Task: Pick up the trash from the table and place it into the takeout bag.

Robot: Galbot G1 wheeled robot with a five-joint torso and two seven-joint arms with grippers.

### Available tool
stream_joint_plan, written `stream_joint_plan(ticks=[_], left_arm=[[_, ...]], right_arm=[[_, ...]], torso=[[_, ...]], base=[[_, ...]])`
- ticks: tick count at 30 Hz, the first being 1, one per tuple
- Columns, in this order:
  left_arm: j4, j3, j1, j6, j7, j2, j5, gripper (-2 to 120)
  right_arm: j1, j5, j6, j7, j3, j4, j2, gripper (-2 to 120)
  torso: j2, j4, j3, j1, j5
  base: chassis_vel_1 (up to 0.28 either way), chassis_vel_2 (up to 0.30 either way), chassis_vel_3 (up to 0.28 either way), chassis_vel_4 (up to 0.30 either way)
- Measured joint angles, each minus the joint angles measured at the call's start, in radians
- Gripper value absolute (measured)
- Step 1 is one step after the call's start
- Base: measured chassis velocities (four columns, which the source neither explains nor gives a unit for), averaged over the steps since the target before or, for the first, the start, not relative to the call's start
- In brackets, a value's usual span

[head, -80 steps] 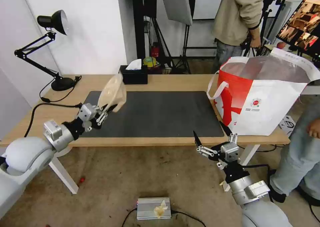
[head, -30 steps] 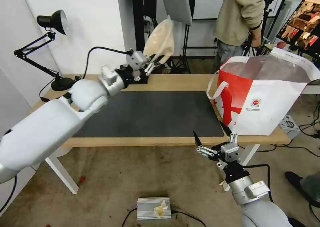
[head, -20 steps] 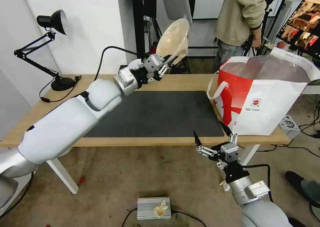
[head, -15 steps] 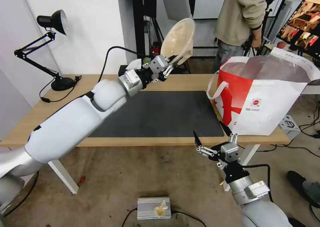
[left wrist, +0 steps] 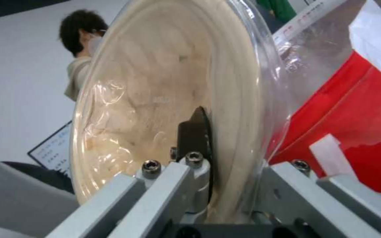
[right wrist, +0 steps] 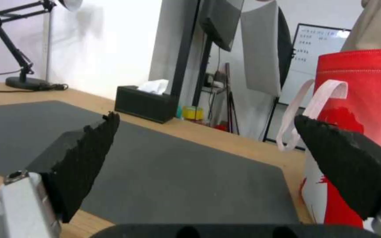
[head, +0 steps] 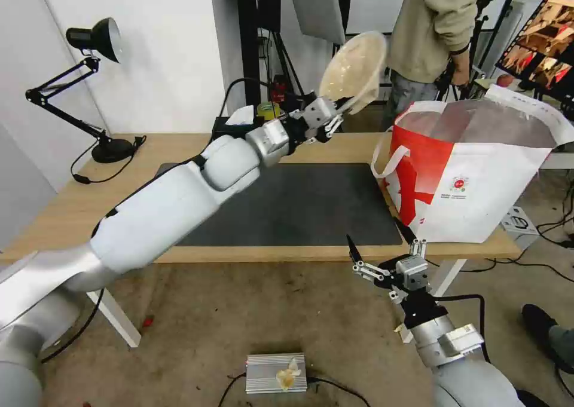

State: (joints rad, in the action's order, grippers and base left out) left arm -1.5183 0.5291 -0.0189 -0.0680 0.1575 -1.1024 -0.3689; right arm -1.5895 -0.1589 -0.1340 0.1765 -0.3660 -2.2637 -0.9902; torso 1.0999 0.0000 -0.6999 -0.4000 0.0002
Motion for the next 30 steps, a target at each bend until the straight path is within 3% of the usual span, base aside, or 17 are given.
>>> stream_joint_plan(ticks=[13,30], left_arm=[[0.122,0.052,-0.067,-0.005,0.007,-0.129,0.044,1],[0.245,0.086,-0.155,-0.007,0.048,-0.198,0.063,1]], right_arm=[[0.000,0.000,0.000,0.000,0.000,0.000,0.000,100],[0.000,0.000,0.000,0.000,0.000,0.000,0.000,100]], torso=[[0.000,0.0000,0.000,0.000,-0.0001],[0.000,0.0001,0.000,0.000,-0.0002]], base=[[0.000,0.000,0.000,0.000],[0.000,0.000,0.000,0.000]])
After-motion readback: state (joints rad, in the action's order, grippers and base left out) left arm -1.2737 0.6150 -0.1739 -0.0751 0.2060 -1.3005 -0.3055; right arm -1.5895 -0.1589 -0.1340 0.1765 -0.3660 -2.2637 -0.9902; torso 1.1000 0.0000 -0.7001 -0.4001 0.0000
